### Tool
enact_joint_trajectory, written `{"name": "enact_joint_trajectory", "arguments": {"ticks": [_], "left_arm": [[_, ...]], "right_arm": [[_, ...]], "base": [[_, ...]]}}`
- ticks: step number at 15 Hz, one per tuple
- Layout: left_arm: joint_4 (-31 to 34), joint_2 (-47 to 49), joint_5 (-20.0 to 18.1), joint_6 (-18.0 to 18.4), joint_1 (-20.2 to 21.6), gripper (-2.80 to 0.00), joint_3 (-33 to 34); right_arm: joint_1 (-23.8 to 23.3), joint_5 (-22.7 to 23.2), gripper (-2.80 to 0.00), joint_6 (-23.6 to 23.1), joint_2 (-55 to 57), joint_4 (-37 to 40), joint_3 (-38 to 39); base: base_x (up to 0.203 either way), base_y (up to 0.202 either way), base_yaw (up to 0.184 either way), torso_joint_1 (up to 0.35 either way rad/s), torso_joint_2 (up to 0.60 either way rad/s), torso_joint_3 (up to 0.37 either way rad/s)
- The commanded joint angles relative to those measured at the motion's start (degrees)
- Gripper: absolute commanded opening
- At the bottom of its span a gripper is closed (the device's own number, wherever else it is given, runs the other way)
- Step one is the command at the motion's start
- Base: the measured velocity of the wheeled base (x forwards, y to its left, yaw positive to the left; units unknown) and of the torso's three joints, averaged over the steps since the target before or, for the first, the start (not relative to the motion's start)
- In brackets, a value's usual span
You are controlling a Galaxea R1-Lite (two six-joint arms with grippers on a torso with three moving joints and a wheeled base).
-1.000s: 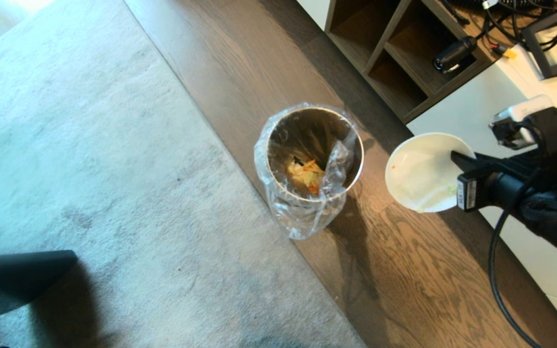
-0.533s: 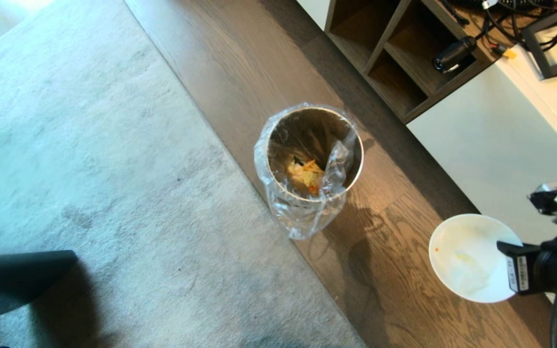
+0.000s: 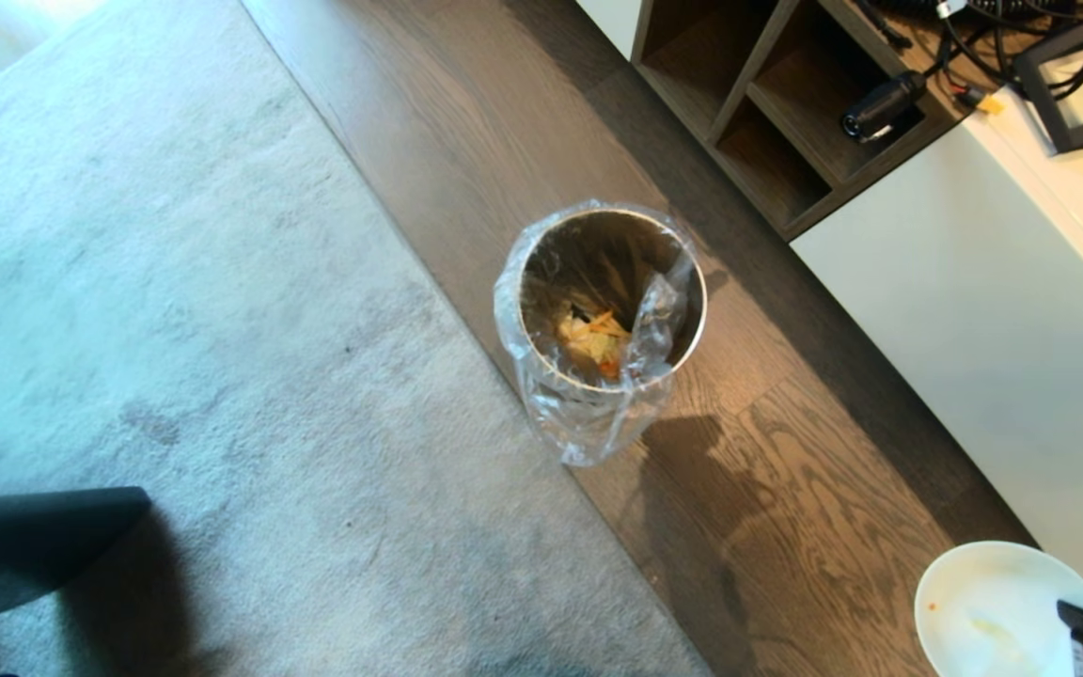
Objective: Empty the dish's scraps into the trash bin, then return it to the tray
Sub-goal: Pour the leftover food from the bowl into the trash can
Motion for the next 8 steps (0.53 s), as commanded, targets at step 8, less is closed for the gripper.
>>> {"name": "enact_joint_trajectory", "arguments": {"ticks": [8], "left_arm": [[-0.04,-0.02,0.05,-0.07,0.0,-2.8,0.0]], "right_arm": [[-13.01,-1.7,-2.8,-2.4,-15.85,5.49,8.33]], "base": [[0.0,0.0,0.0,0.0,0.0,0.0]]}}
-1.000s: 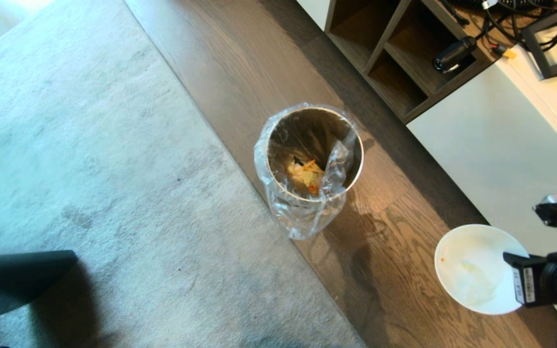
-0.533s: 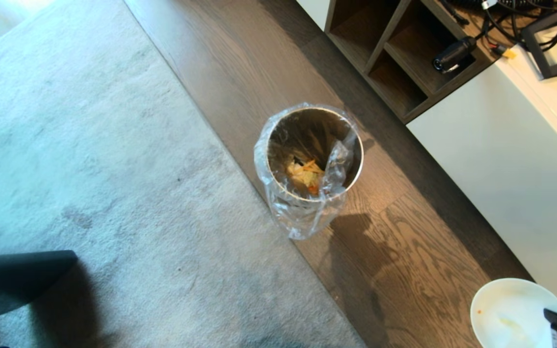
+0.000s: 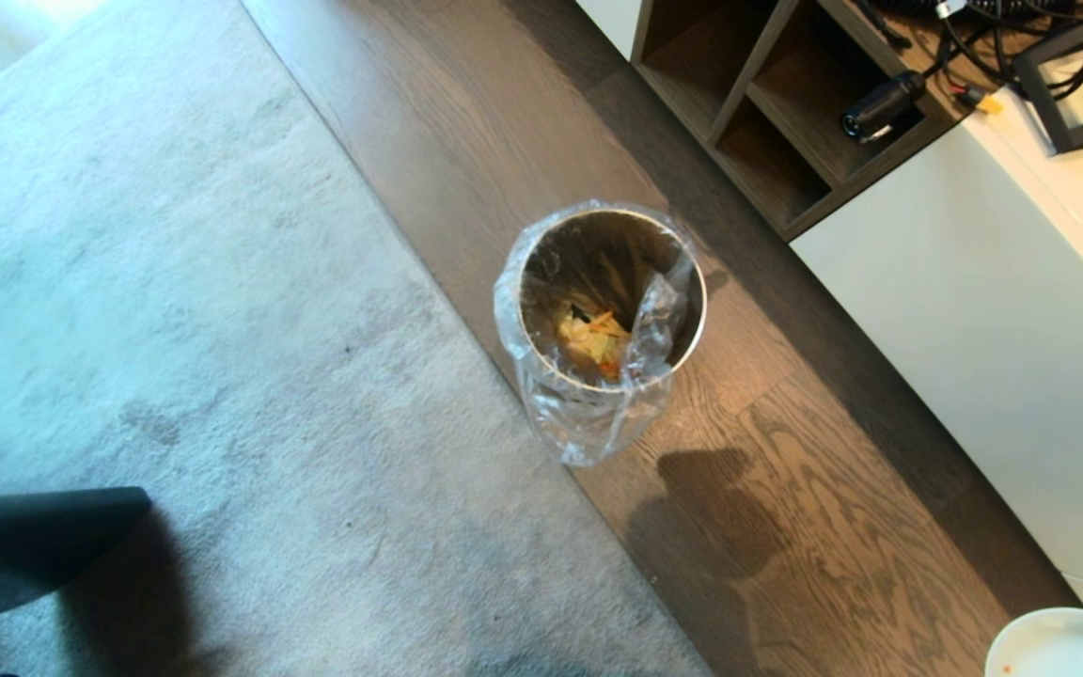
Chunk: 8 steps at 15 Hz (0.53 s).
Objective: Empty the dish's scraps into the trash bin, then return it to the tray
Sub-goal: Pour the leftover food from the bowl into the trash can
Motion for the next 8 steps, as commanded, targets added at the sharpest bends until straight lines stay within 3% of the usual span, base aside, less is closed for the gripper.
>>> {"name": "enact_joint_trajectory", "arguments": {"ticks": [1,5,8], "left_arm": [[-0.02,-0.02,0.05,-0.04,0.0,-2.8,0.0],[-0.02,-0.02,0.05,-0.04,0.0,-2.8,0.0],[-0.02,-0.02,0.05,-0.04,0.0,-2.8,0.0]], "right_arm": [[-5.9,1.41,-2.8,-2.46,-7.21,0.07,2.4],[-12.19,13.01,-2.8,-8.77,-17.97,0.59,3.39],[-13.69,20.81,-2.8,-10.32,-27.25,2.46,3.61]], "base": [[0.0,0.0,0.0,0.0,0.0,0.0],[0.0,0.0,0.0,0.0,0.0,0.0],[0.0,0.0,0.0,0.0,0.0,0.0]]}}
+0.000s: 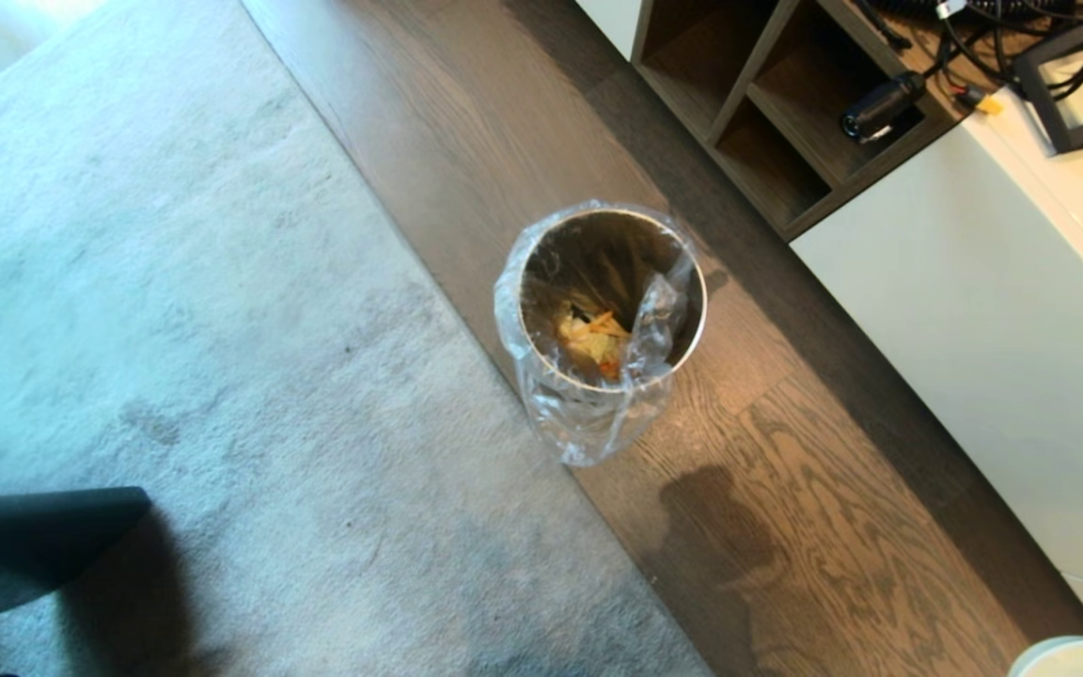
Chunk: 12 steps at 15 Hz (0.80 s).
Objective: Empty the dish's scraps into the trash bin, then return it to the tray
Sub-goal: Pour the leftover food from the bowl into the trash can
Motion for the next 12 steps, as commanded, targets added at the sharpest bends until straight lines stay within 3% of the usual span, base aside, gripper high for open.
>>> {"name": "enact_joint_trajectory", "arguments": {"ticks": [1,4,6,12], "left_arm": [[-0.04,-0.02,0.05,-0.04,0.0,-2.8,0.0],[-0.04,-0.02,0.05,-0.04,0.0,-2.8,0.0],[-0.04,-0.02,0.05,-0.04,0.0,-2.8,0.0],[-0.04,-0.02,0.05,-0.04,0.0,-2.8,0.0]], "right_arm": [[-0.47,3.59,-2.8,-0.53,-9.55,1.37,0.11],[2.22,5.17,-2.8,-0.62,-9.74,0.9,0.61],[6.76,5.17,-2.8,1.17,-11.05,0.93,0.65],[7.76,8.71,-2.8,1.44,-25.98,1.31,2.14]], "base": [[0.0,0.0,0.0,0.0,0.0,0.0],[0.0,0.0,0.0,0.0,0.0,0.0],[0.0,0.0,0.0,0.0,0.0,0.0],[0.0,0.0,0.0,0.0,0.0,0.0]]}}
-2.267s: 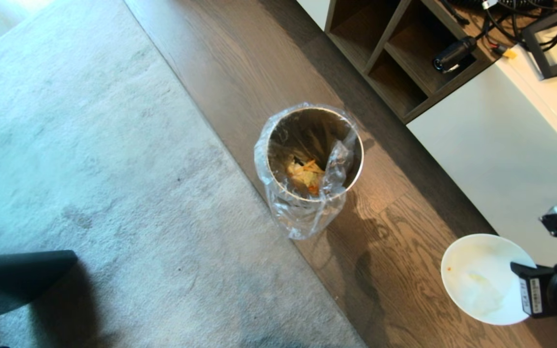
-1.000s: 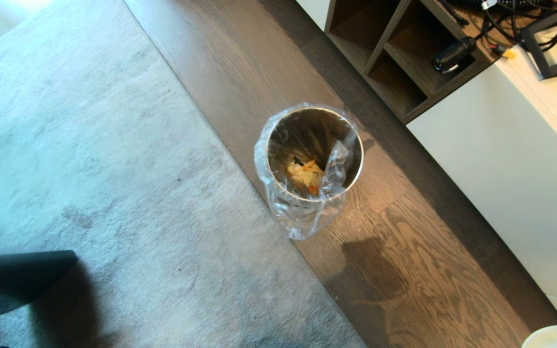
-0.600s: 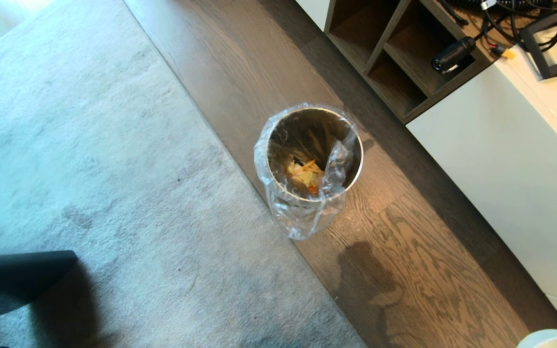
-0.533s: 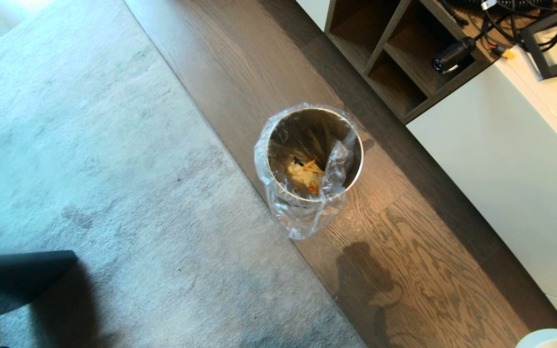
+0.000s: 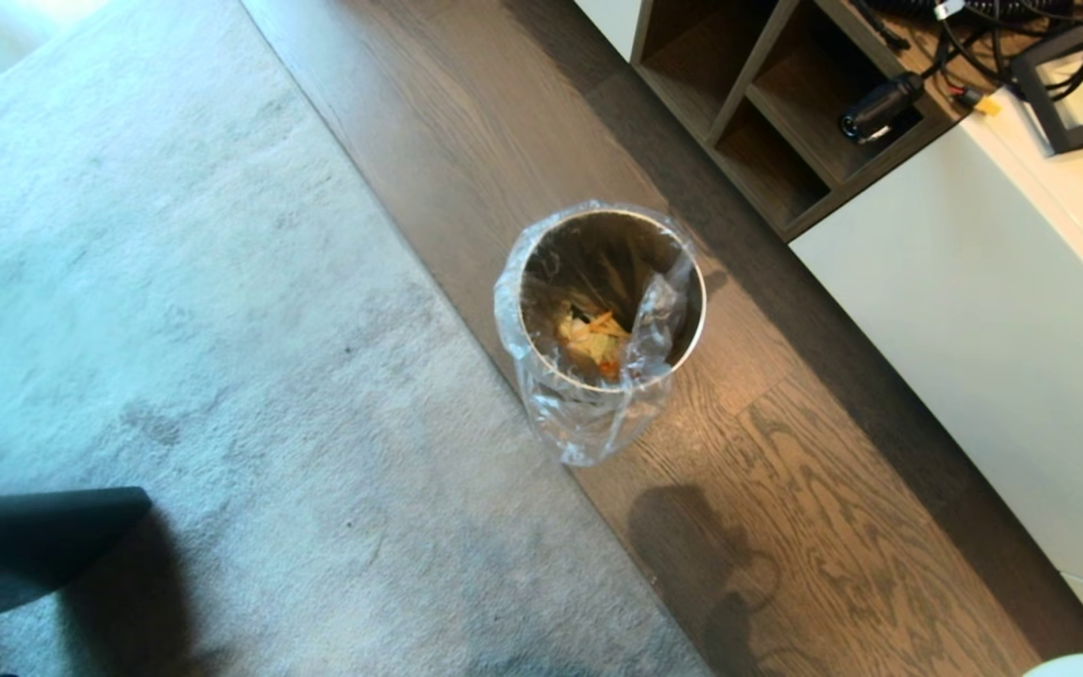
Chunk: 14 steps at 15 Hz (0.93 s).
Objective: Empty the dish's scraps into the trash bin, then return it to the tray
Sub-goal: Pour the leftover food from the bowl into the trash can
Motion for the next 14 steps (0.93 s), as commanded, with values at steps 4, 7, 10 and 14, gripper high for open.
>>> {"name": "enact_joint_trajectory", "arguments": {"ticks": [4,7,10,14], "left_arm": [[-0.05,-0.02,0.02,-0.04,0.0,-2.8,0.0],[-0.05,-0.02,0.02,-0.04,0.0,-2.8,0.0],[-0.05,-0.02,0.02,-0.04,0.0,-2.8,0.0],[-0.05,-0.02,0.02,-0.04,0.0,-2.8,0.0]], "right_arm": [[0.13,0.14,-2.8,0.03,-4.05,-0.03,0.24],[0.13,0.14,-2.8,0.09,-4.04,-0.03,0.24],[0.13,0.14,-2.8,0.12,-3.96,-0.03,0.24],[0.13,0.14,-2.8,0.12,-4.05,0.02,0.24]], "base": [[0.0,0.0,0.0,0.0,0.0,0.0],[0.0,0.0,0.0,0.0,0.0,0.0],[0.0,0.0,0.0,0.0,0.0,0.0],[0.0,0.0,0.0,0.0,0.0,0.0]]}}
